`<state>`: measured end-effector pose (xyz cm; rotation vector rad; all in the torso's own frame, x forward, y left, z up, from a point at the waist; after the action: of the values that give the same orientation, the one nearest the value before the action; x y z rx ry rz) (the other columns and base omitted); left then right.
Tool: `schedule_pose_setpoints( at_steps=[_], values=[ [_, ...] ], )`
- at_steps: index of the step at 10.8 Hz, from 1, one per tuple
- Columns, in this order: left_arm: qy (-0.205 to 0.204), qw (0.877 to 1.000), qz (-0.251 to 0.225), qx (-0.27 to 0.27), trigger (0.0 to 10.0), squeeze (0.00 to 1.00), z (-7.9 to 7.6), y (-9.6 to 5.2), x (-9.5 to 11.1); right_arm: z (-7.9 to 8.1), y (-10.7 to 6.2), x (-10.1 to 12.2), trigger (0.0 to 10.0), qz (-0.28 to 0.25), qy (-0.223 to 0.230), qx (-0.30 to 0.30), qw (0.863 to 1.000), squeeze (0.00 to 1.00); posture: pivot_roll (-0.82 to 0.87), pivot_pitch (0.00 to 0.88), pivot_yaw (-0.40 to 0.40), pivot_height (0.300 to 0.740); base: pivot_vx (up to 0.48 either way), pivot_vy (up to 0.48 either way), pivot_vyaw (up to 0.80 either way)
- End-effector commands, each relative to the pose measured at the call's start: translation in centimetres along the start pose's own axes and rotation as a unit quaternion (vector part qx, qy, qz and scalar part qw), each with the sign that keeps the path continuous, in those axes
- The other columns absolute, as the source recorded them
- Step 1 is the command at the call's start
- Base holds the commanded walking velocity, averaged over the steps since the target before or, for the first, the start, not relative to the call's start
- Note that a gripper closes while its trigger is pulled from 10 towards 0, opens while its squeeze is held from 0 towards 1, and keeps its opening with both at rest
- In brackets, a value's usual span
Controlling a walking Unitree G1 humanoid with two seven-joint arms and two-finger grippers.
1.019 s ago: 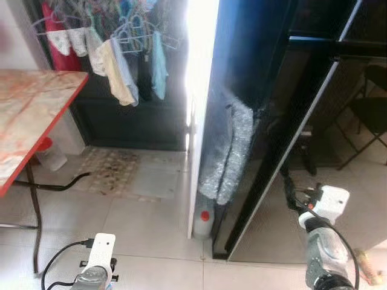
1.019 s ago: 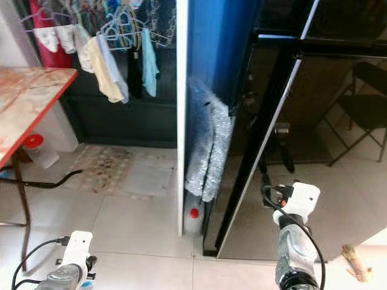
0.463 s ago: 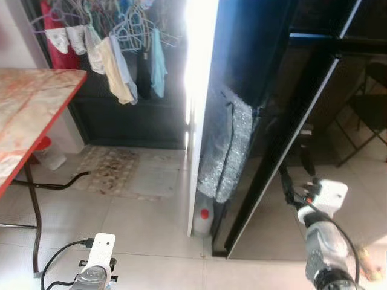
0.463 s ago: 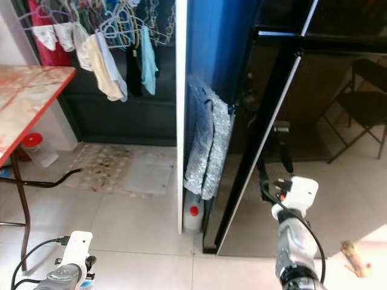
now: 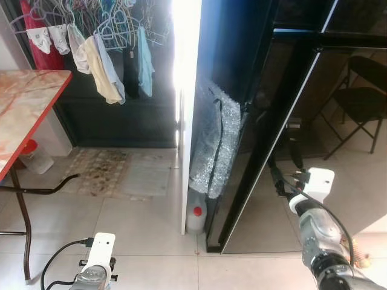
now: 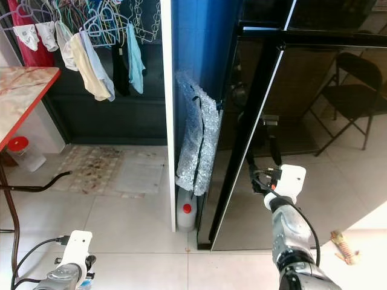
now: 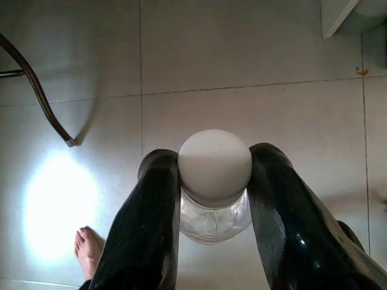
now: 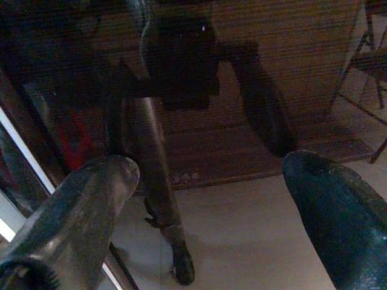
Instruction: Restocking fridge
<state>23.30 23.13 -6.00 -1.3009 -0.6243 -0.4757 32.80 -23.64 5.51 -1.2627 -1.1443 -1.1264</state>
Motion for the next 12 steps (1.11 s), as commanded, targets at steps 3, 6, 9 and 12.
schedule_pose_setpoints(
  at_steps=[3,6,9,12],
  values=[
    [-0.004,1.0,0.005,0.003,10.0,0.0,-0.2,0.0,-0.2,1.5,2.2,2.6,10.0,-0.013,-0.007,0.027,1.0,0.0,0.05,0.016,-0.064,0.74,0.0,0.0,0.0],
    [-0.002,1.0,0.004,0.002,10.0,0.0,-0.3,0.0,-0.2,4.1,3.5,3.7,10.0,-0.007,0.002,0.056,0.998,0.0,0.07,0.012,-0.062,0.74,0.0,0.0,0.0],
    [-0.002,1.0,0.003,0.001,10.0,0.0,-0.4,0.0,-0.2,5.7,4.3,4.6,10.0,-0.007,0.002,0.073,0.997,0.0,0.08,0.007,-0.064,0.74,0.0,0.0,0.0],
    [0.001,1.0,0.003,0.0,10.0,0.0,-0.4,0.0,-0.2,5.9,4.2,4.3,10.0,-0.001,0.001,0.074,0.997,0.0,0.08,0.004,-0.06,0.74,0.0,0.0,0.0]
  ],
)
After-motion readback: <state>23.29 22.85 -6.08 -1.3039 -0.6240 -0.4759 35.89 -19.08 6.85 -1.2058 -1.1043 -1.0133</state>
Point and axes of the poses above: a point about 5 cm out from each wrist's last joint towards the gripper, its own y axis pointing out of the wrist towards the gripper, its own x axis along the axis of the wrist's last joint, z = x × y, the point moved 1 cm from there along y, pointing out of the wrist towards the gripper, and after that the axes turned 10 degrees about -y, right-handed, at the moved point
